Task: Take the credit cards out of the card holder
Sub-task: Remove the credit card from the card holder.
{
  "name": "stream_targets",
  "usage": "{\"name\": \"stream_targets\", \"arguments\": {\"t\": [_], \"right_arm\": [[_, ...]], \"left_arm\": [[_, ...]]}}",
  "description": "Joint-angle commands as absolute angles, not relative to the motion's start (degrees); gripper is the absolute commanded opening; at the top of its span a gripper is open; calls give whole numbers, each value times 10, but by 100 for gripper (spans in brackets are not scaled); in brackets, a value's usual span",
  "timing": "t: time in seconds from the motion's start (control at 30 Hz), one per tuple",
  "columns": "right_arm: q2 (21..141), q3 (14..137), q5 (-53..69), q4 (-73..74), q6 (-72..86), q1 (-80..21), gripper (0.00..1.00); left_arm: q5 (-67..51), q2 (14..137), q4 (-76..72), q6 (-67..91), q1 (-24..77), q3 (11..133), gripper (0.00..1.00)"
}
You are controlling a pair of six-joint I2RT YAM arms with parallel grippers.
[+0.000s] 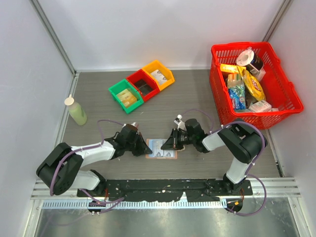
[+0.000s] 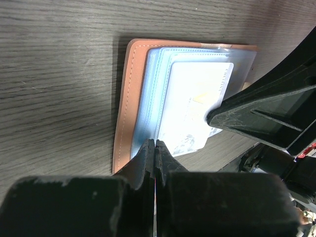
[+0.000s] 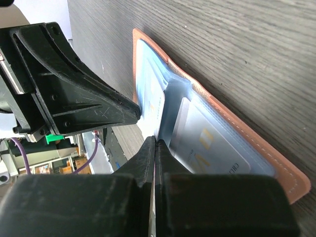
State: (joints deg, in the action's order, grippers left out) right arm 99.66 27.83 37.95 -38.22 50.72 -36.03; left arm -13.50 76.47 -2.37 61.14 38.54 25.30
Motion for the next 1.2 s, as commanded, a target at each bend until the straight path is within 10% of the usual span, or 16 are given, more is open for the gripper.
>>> {"name": "stream_targets", "arguments": {"t": [0.0, 0.37, 1.17], "right_arm": [[985, 273, 404, -377, 482, -349, 1], [1007, 296, 422, -359, 467, -349, 1], [975, 254, 429, -409, 490, -349, 17]], "left_arm": [[-131, 757, -36, 611, 389, 258, 3], [-149, 760, -42, 569, 392, 305, 13], [-109, 833, -87, 626, 398, 253, 0]]}}
